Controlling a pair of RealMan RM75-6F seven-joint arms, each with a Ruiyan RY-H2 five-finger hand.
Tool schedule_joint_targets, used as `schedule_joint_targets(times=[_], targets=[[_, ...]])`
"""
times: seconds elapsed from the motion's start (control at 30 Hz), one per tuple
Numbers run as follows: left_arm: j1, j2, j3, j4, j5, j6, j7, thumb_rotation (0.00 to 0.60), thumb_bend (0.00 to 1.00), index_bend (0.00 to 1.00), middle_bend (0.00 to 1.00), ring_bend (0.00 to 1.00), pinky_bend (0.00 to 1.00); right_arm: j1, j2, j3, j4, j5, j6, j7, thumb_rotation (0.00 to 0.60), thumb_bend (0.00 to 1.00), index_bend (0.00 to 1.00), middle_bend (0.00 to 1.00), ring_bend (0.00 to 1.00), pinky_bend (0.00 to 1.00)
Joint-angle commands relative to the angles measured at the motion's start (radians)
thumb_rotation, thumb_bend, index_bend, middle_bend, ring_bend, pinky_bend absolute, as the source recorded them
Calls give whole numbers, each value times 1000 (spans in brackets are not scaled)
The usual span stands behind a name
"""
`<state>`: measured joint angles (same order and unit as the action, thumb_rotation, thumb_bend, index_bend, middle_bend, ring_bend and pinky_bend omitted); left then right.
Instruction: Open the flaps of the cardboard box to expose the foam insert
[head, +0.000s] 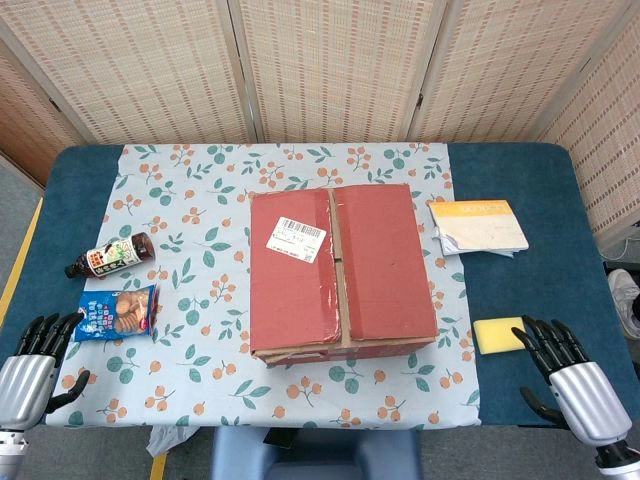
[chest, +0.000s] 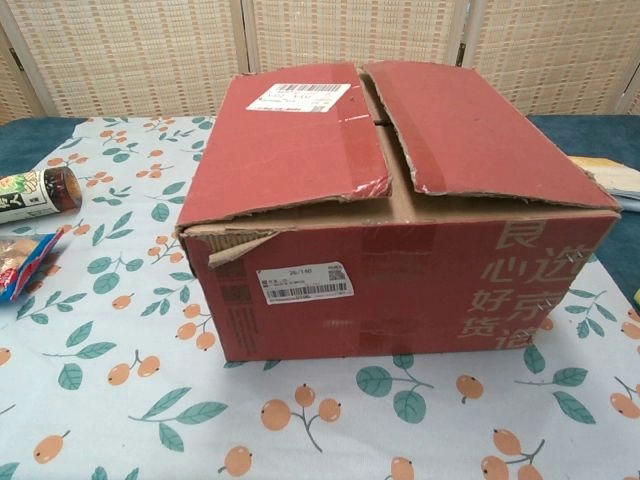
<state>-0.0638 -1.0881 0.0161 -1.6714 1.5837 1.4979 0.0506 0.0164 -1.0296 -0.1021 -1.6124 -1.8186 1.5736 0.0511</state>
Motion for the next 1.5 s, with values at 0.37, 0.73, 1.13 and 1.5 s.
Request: schedule_joint_targets(times=[0.37, 0.73, 1.13, 1.5], targets=[[-16, 2, -7, 12, -15, -28, -8, 600, 409, 17, 146, 80, 0, 38, -30, 12, 26, -36, -1, 56, 600, 377, 0, 0, 0, 0], [-26, 25, -21, 52, -9, -14, -105, 600, 495, 26, 156, 79, 0, 174, -9, 42, -171, -129, -148, -78, 600, 377, 0, 0, 0, 0], [-45, 39, -34, 84, -38, -47, -148, 600, 649, 25, 155, 79, 0, 284, -88, 115, -289, -101, -283, -214, 600, 377, 0, 0, 0, 0], [-57, 69, -35, 115, -38, -61, -249, 600, 656, 23, 156, 76, 0, 378, -203, 186, -268, 24, -413, -310, 600, 377, 0, 0, 0, 0]])
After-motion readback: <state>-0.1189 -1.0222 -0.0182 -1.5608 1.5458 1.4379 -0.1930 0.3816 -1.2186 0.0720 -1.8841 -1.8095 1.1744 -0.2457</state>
